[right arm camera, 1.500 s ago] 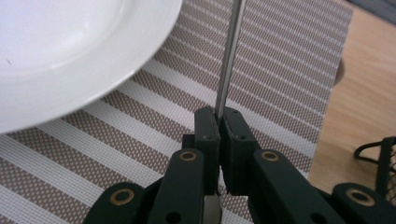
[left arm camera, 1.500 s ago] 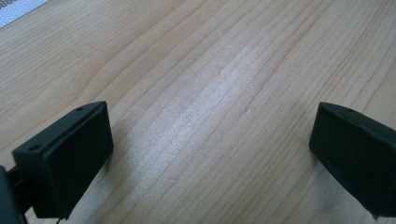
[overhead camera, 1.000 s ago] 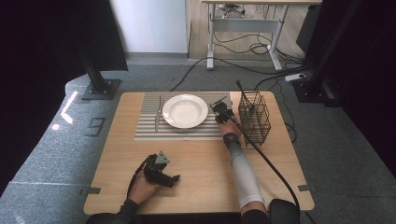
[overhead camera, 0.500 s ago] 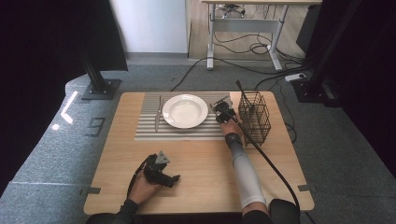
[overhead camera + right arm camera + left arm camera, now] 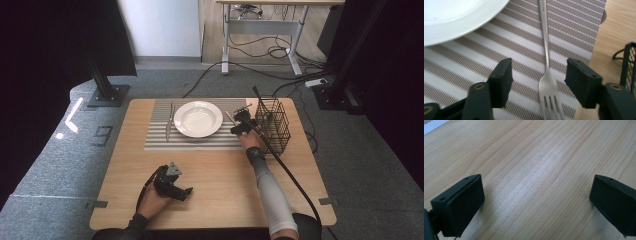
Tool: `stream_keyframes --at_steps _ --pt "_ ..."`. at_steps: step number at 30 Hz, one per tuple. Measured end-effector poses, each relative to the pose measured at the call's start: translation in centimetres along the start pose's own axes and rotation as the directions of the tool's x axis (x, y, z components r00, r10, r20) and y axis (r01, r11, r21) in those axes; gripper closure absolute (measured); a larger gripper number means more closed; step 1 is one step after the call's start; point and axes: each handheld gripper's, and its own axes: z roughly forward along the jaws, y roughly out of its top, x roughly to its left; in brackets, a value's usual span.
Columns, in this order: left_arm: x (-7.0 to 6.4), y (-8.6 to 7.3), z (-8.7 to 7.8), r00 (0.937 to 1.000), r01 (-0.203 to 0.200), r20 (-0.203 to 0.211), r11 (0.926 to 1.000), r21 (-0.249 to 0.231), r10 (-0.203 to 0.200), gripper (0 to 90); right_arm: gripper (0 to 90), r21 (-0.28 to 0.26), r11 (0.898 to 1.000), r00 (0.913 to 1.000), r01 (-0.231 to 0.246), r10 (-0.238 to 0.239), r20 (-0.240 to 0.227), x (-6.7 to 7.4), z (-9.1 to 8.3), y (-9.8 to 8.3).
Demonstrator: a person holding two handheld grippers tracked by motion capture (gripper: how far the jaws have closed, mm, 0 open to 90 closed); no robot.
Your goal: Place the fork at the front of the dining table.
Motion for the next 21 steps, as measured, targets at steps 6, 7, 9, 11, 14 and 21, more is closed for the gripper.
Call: stream_keyframes --at_steps 6,7,9,11,14,21 --pt "0.0 0.0 0.0 1.0 0.0 0.001 1.0 -0.001 0.0 0.0 30.5 -0.019 1.0 0.9997 0.019 -0.018 0.016 0.6 -1.7 -1.5" --pt "0.0 0.0 0.0 1.0 0.0 0.001 1.0 -0.001 0.0 0.0 30.5 -0.019 1.0 0.9997 0.019 -0.018 0.016 0.6 -1.7 -1.5" --pt "0.0 0.0 0.0 1.0 0.0 0.0 1.0 -0.001 0.0 0.0 29.6 -0.002 0.998 0.9967 0.06 -0.06 0.054 1.0 -1.7 -2.0" --pt "0.0 0.0 0.0 1.0 0.0 0.0 1.0 0.0 0.0 0.0 29.7 0.028 0.997 0.9936 0.074 -0.076 0.084 1.1 -1.4 -2.4" --pt "0.0 0.0 0.0 1.0 0.0 0.0 1.0 -0.001 0.0 0.0 29.7 0.064 0.996 0.9934 0.065 -0.071 0.091 1.1 -0.9 -2.8" --pt "0.0 0.0 0.0 1.0 -0.001 0.0 1.0 0.001 0.001 0.0 36.7 0.067 0.998 0.9996 0.012 -0.01 -0.027 1.5 -0.6 -3.4"
